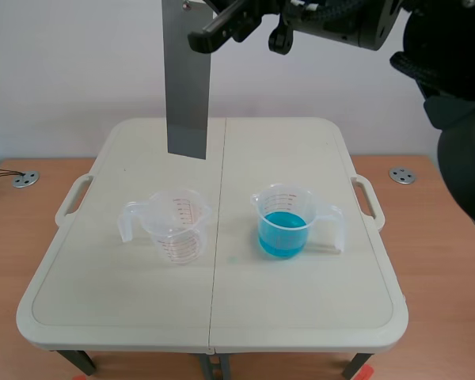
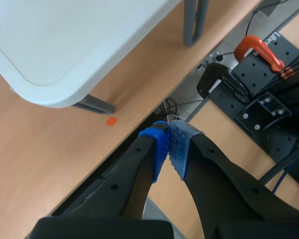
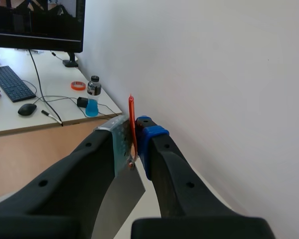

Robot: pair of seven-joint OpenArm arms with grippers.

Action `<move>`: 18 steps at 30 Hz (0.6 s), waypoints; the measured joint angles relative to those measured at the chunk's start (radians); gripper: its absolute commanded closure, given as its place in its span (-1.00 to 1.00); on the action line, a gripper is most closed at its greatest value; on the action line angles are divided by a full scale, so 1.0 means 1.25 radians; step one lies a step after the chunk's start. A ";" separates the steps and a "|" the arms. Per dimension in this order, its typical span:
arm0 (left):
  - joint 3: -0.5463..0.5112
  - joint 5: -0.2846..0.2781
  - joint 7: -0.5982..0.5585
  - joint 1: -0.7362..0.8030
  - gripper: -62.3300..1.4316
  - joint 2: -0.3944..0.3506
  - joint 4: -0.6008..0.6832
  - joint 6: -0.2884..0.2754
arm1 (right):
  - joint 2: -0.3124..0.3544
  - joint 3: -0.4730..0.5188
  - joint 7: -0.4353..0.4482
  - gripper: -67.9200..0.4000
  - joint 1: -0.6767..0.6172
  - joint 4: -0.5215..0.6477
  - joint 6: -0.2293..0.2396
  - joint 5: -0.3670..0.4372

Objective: Hold the metal plate by the orange handle, dip it into the blue solution, take it out and point at it, then put the plate back in the beaker on the left.
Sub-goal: 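Put the plate into the left beaker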

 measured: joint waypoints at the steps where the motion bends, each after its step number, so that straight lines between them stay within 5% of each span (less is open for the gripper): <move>1: 0.000 0.000 -0.001 0.000 0.88 0.000 0.000 0.000 | -0.005 -0.004 0.000 0.95 0.002 0.000 0.000 0.000; 18: 0.000 0.000 0.008 0.000 0.87 0.000 0.000 0.000 | -0.087 -0.088 -0.008 0.95 0.025 -0.089 -0.036 -0.064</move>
